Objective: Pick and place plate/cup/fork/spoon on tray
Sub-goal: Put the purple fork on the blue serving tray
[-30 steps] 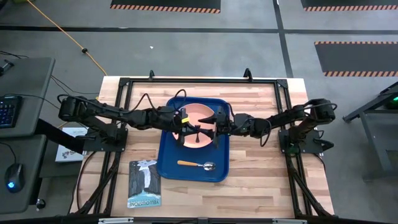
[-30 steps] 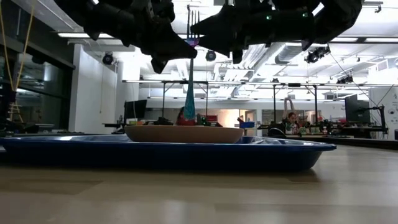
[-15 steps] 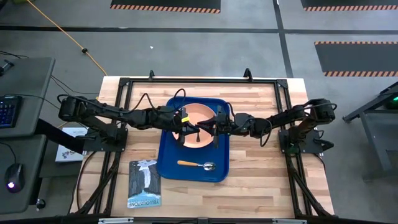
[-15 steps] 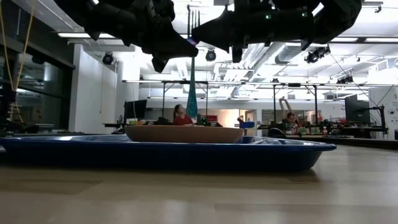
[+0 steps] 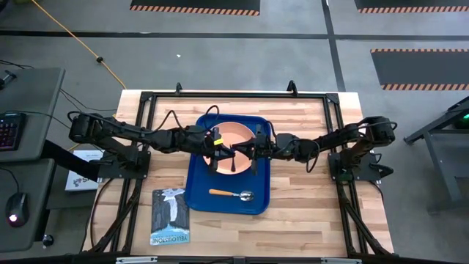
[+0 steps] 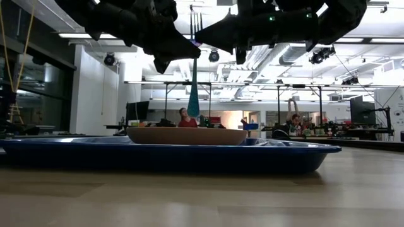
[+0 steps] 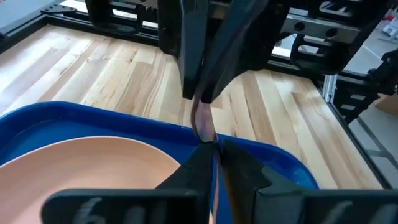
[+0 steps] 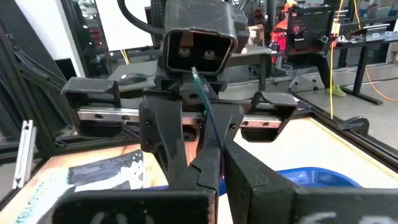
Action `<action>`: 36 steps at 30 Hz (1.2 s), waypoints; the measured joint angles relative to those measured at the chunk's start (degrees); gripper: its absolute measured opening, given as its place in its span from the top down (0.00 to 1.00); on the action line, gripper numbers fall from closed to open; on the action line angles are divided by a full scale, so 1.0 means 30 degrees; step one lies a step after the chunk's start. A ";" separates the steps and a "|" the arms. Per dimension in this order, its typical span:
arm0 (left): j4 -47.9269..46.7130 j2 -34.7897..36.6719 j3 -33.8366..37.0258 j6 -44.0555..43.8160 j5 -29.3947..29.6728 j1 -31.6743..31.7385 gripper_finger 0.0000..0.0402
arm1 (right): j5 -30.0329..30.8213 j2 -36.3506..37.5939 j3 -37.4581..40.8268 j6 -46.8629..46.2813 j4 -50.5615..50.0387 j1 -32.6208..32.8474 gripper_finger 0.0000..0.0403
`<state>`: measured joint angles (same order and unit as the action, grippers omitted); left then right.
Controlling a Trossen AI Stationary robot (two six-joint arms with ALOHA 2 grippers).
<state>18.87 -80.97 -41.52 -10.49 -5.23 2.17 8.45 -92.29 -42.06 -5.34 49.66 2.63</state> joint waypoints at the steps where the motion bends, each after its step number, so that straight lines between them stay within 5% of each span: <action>1: -0.0048 0.0000 0.0000 0.0049 0.0042 0.0000 0.93 | 0.0090 0.0062 0.0000 0.0008 -0.0194 0.0007 0.99; 12: -0.2225 0.1766 0.0114 0.0709 0.1122 0.0015 0.81 | 0.1280 0.2363 0.0000 0.0332 -0.3760 0.0021 1.00; 18: -0.2220 0.4202 0.1047 0.1582 0.3042 0.0007 0.80 | 0.3613 0.3620 0.0432 0.1232 -0.4563 0.0672 1.00; 24: 0.5325 0.5941 0.4707 0.2848 0.4005 0.0015 0.80 | 0.4166 0.4000 0.2687 0.1886 0.1559 0.1013 1.00; 31: 1.3918 0.4862 0.7662 0.4733 0.4148 0.0015 0.80 | 0.4044 0.3087 0.5148 0.3723 1.2188 0.1013 1.00; 36: 1.6307 0.2570 0.7327 0.4593 0.4183 0.0015 0.80 | 0.3090 0.2424 0.3727 0.4611 1.3464 0.0725 1.00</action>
<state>67.79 -73.26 -19.54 3.29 7.32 2.22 17.73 -85.02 -30.88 8.49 90.06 4.81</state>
